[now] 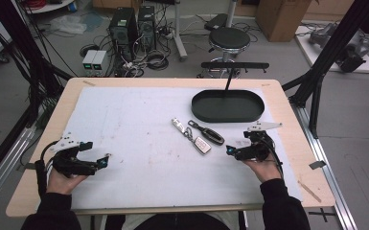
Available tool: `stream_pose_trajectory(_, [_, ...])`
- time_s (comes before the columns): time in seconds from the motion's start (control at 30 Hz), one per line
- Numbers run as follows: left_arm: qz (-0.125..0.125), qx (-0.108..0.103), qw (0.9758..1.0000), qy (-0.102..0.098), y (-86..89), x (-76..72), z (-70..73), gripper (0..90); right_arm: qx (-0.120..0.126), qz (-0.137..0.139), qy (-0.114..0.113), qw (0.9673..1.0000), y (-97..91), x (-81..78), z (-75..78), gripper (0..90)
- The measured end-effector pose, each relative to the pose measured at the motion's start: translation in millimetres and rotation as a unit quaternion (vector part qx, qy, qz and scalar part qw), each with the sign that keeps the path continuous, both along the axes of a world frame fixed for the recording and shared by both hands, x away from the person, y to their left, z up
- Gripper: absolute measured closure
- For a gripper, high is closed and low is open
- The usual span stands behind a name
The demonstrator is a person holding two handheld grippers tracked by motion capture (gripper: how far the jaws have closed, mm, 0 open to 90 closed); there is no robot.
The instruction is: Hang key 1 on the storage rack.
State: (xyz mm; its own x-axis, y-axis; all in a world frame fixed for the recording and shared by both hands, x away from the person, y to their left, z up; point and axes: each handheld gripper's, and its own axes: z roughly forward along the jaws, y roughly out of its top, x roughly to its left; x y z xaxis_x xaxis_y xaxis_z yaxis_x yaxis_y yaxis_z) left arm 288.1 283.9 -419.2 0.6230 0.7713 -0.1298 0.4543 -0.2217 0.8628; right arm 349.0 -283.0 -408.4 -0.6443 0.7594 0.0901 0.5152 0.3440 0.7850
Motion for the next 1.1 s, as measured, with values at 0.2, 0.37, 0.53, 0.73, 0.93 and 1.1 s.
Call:
stream_pose_trajectory(0.2, [0.000,0.001,1.0000,-0.002,0.2,-0.2,0.2,7.7,-0.011,0.010,-0.008,0.9999,13.2,11.3,11.9,0.8])
stream_pose_trajectory(0.37, [0.000,0.000,1.0000,-0.001,0.2,-0.3,0.2,7.7,-0.017,0.023,-0.004,0.9996,27.5,19.1,19.4,0.8])
stream_pose_trajectory(0.53, [-0.001,0.003,1.0000,0.000,-0.1,-0.1,-0.2,7.7,-0.021,0.035,-0.003,0.9992,40.6,28.5,23.8,0.8])
stream_pose_trajectory(0.73, [-0.001,0.001,1.0000,-0.001,0.3,-0.4,-0.2,7.7,-0.025,0.046,0.003,0.9986,54.4,36.7,28.3,0.8])
stream_pose_trajectory(0.93, [-0.003,0.001,1.0000,0.000,0.0,-0.8,-0.2,7.7,-0.030,0.067,-0.001,0.9973,78.2,47.5,35.8,0.8])
stream_pose_trajectory(1.1, [-0.006,-0.001,1.0000,0.000,-0.1,-1.0,-0.4,7.7,-0.032,0.077,0.006,0.9965,92.3,55.0,36.5,0.8])
